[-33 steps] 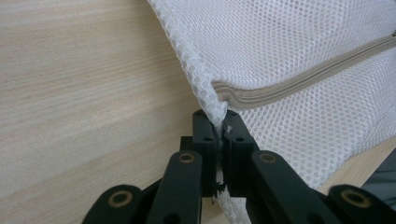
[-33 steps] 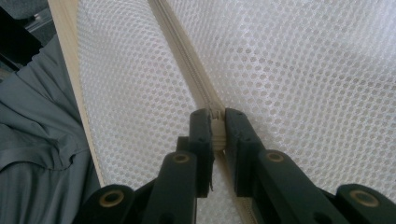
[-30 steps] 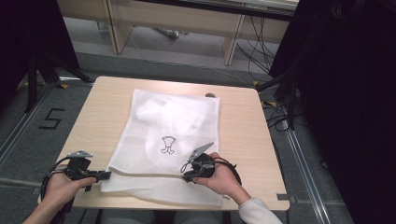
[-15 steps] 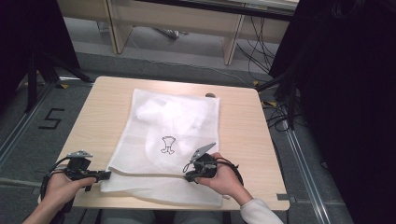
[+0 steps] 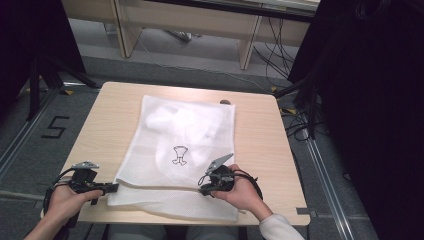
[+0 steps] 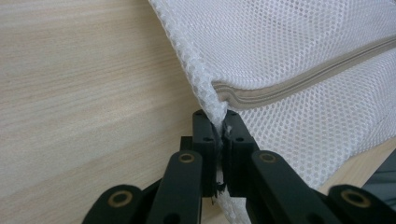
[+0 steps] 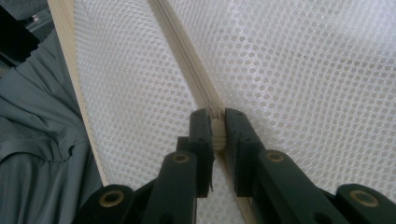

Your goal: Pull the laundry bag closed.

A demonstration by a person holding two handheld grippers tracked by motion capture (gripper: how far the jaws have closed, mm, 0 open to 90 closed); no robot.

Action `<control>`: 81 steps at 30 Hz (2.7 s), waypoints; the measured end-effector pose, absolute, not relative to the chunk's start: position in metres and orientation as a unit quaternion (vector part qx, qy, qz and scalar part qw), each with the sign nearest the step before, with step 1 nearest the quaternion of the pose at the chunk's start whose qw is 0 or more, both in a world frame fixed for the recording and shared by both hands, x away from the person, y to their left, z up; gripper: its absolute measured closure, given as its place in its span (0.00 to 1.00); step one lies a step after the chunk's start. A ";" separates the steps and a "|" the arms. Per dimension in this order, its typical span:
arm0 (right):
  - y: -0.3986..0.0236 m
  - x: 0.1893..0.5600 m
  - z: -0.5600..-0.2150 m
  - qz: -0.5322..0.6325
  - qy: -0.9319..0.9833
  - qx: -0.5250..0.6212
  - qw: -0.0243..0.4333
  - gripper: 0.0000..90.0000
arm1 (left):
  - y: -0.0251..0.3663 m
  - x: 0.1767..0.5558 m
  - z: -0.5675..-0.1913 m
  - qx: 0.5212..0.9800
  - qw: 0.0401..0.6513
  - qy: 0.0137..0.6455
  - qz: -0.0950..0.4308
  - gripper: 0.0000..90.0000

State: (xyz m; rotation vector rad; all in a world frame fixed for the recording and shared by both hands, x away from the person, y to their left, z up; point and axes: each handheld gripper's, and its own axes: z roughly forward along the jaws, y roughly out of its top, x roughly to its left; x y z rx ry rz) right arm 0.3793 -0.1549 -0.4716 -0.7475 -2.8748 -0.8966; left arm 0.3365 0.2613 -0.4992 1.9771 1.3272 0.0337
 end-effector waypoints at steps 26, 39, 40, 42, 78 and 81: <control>-0.169 0.377 -0.472 -0.288 -0.924 -0.250 0.015 0.92 | 0.262 0.336 -0.499 0.773 0.369 0.517 0.016 0.94; -0.175 0.377 -0.471 -0.290 -0.925 -0.246 0.017 0.92 | 0.262 0.336 -0.499 0.772 0.369 0.517 0.016 0.94; -0.175 0.376 -0.471 -0.288 -0.924 -0.249 0.017 0.92 | 0.262 0.336 -0.499 0.772 0.369 0.517 0.015 0.94; -0.177 0.376 -0.471 -0.291 -0.924 -0.247 0.016 0.92 | 0.262 0.336 -0.499 0.772 0.369 0.517 0.015 0.94; -0.196 0.373 -0.468 -0.293 -0.916 -0.275 0.013 0.92 | 0.262 0.337 -0.499 0.770 0.370 0.519 0.016 0.94; -0.198 0.374 -0.468 -0.289 -0.918 -0.271 0.014 0.92 | 0.259 0.336 -0.501 0.754 0.385 0.531 0.025 0.94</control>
